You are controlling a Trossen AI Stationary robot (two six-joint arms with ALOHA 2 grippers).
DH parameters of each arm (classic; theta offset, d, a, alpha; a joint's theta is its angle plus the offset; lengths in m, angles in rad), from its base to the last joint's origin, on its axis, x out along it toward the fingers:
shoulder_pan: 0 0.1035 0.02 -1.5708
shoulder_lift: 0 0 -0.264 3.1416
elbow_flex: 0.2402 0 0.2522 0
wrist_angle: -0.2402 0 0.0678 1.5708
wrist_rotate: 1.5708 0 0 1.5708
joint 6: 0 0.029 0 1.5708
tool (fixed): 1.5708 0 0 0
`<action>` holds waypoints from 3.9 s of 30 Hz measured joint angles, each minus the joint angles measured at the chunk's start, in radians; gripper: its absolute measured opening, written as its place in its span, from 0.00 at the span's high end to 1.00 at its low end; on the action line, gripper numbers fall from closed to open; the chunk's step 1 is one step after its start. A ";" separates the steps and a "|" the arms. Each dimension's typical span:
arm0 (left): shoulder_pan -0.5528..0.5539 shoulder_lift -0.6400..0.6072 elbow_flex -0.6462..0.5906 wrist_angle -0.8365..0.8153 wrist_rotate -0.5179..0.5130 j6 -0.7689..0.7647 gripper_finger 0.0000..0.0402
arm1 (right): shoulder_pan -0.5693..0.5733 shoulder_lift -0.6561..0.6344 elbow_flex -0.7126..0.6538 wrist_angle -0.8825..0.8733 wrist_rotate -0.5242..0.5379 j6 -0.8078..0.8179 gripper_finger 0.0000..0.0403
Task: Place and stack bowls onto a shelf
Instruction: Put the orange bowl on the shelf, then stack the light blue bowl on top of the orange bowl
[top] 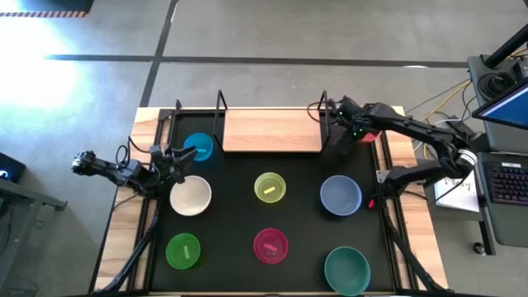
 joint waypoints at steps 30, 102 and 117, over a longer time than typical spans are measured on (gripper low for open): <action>0.000 0.000 0.000 0.000 0.000 0.000 0.66 | 0.516 0.067 0.501 0.144 -0.003 -0.134 0.98; 0.000 0.000 0.000 0.000 0.000 0.000 0.66 | 0.323 0.429 0.546 -0.047 -0.090 -0.106 0.67; 0.000 0.000 0.000 0.000 0.000 0.000 0.66 | 0.655 0.375 0.486 -0.199 -0.259 0.430 0.69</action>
